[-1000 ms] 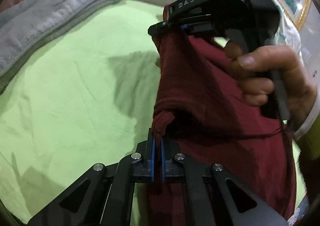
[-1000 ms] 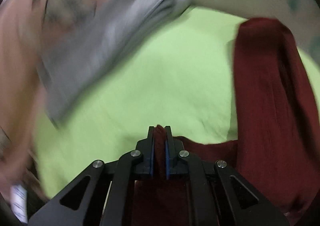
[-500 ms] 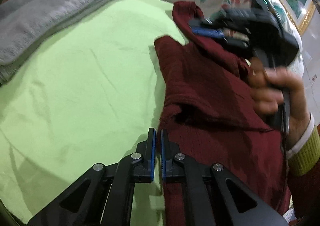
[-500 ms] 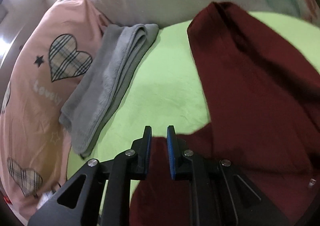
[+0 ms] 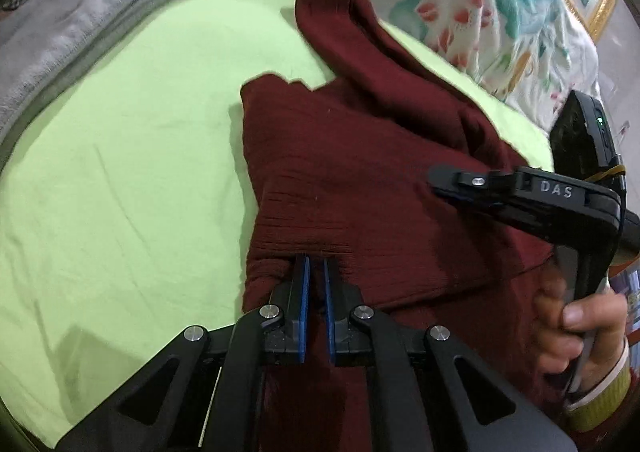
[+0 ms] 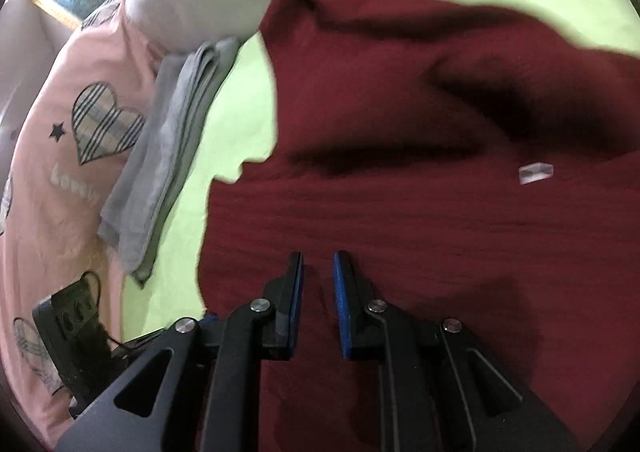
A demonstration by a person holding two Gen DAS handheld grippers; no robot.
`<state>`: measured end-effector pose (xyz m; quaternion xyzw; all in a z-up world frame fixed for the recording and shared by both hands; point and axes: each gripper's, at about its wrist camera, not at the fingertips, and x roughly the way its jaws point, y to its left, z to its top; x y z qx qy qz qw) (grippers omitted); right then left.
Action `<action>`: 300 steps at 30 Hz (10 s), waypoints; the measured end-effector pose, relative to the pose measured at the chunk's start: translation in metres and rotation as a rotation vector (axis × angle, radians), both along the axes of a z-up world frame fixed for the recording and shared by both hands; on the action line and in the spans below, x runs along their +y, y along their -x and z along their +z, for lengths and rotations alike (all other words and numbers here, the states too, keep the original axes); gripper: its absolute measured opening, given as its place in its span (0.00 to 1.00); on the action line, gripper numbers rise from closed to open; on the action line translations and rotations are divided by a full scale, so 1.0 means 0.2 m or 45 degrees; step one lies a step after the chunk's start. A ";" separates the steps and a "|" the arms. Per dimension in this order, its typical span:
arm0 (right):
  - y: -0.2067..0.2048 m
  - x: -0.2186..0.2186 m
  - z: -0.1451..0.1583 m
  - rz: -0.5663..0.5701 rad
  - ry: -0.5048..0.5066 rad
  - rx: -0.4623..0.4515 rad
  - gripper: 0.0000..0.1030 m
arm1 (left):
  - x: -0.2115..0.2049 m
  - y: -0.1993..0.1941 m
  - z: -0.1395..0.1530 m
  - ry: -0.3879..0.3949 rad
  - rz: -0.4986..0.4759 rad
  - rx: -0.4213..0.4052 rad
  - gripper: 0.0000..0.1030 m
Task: Fold large clothes
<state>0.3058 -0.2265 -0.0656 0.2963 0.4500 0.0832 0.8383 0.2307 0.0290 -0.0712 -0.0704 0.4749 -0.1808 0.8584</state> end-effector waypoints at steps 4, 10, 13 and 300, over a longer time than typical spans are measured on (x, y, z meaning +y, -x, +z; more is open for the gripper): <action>0.04 -0.15 0.13 -0.071 0.044 -0.083 0.25 | 0.01 -0.02 0.06 0.023 0.023 0.005 0.06; -0.01 -0.33 0.24 -0.095 0.120 -0.118 0.38 | 0.01 -0.08 0.21 0.046 0.043 -0.039 0.30; -0.10 -0.37 0.26 -0.096 0.142 -0.111 0.39 | -0.02 -0.17 0.26 0.040 0.040 -0.048 0.35; 0.77 -0.52 0.10 0.035 0.298 -0.039 0.32 | -0.59 -0.03 0.11 0.122 -0.359 0.019 0.12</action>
